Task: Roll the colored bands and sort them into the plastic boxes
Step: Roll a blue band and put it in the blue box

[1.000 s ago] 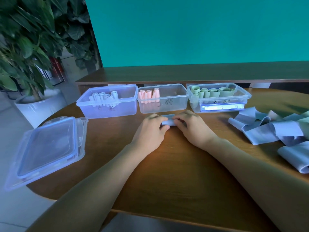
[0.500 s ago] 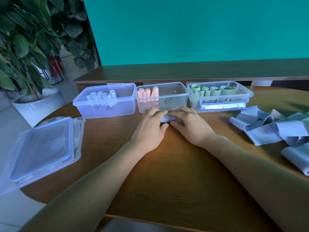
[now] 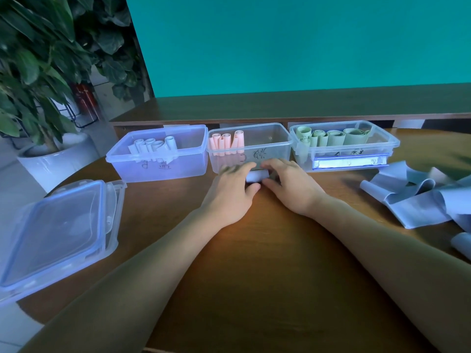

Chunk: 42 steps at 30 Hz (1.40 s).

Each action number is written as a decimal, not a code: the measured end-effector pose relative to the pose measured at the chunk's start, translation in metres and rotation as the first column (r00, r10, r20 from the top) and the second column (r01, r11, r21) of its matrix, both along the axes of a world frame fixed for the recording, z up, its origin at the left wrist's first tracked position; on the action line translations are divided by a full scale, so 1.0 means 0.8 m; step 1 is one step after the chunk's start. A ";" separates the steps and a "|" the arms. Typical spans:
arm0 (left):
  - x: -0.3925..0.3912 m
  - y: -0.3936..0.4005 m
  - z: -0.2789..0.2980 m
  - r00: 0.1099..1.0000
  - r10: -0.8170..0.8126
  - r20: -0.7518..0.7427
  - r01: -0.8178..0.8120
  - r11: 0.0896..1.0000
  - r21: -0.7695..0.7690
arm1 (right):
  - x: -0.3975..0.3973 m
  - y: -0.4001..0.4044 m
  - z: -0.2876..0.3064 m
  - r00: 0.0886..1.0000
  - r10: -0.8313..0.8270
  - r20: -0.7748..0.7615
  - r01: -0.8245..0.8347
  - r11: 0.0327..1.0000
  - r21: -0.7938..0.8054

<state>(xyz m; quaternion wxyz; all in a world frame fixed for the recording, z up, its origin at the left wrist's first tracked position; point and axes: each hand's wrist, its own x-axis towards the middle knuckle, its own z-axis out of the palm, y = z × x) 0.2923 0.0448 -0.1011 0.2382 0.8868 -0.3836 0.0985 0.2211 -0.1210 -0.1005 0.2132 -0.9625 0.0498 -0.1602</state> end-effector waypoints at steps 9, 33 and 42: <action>0.011 -0.001 0.000 0.997 -0.038 -0.068 0.031 0.995 -0.094 | 0.010 -0.006 -0.004 0.999 0.040 0.028 -0.040 0.999 0.006; -0.003 0.101 0.033 0.902 -0.124 -0.414 -0.277 0.569 -0.774 | 0.024 0.108 0.073 0.902 0.157 0.403 -0.403 0.642 0.652; 0.039 0.115 0.027 0.874 0.059 -0.482 -0.473 0.330 -0.817 | 0.137 0.119 0.124 0.942 0.180 0.285 -0.299 0.834 0.463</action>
